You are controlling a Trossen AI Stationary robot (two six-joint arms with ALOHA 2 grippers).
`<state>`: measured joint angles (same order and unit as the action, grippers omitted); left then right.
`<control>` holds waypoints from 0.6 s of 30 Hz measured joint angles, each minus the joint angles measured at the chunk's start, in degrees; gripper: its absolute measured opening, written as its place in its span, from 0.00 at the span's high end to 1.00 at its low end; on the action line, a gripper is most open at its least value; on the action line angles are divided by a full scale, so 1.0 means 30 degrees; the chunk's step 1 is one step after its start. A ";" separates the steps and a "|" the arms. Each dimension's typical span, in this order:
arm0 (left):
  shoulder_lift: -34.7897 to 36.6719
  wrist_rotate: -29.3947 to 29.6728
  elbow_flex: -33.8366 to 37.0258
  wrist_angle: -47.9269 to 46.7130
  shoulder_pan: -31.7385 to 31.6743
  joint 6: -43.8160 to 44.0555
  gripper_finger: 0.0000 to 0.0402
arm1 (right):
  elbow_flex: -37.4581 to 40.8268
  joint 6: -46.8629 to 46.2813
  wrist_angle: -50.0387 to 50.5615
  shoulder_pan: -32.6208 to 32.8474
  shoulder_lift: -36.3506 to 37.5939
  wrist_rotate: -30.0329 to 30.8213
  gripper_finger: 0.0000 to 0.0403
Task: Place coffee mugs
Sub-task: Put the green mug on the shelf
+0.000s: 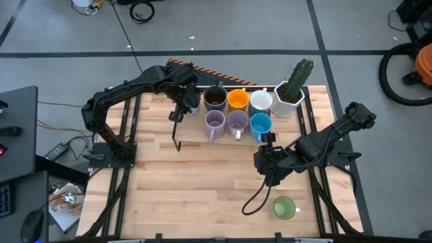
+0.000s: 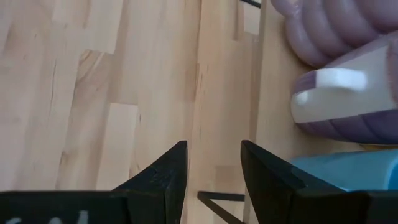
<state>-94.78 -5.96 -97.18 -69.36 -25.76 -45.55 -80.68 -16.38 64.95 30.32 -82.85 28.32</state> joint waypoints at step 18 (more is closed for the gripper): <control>0.0795 0.1361 -0.3727 -0.0049 0.1969 0.3918 0.59 | 0.1990 -0.0915 -0.0149 -0.0034 0.3477 0.1202 0.61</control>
<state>-92.39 -1.87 -108.36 -69.51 -19.85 -33.80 -74.71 -19.13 64.50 30.22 -72.42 31.92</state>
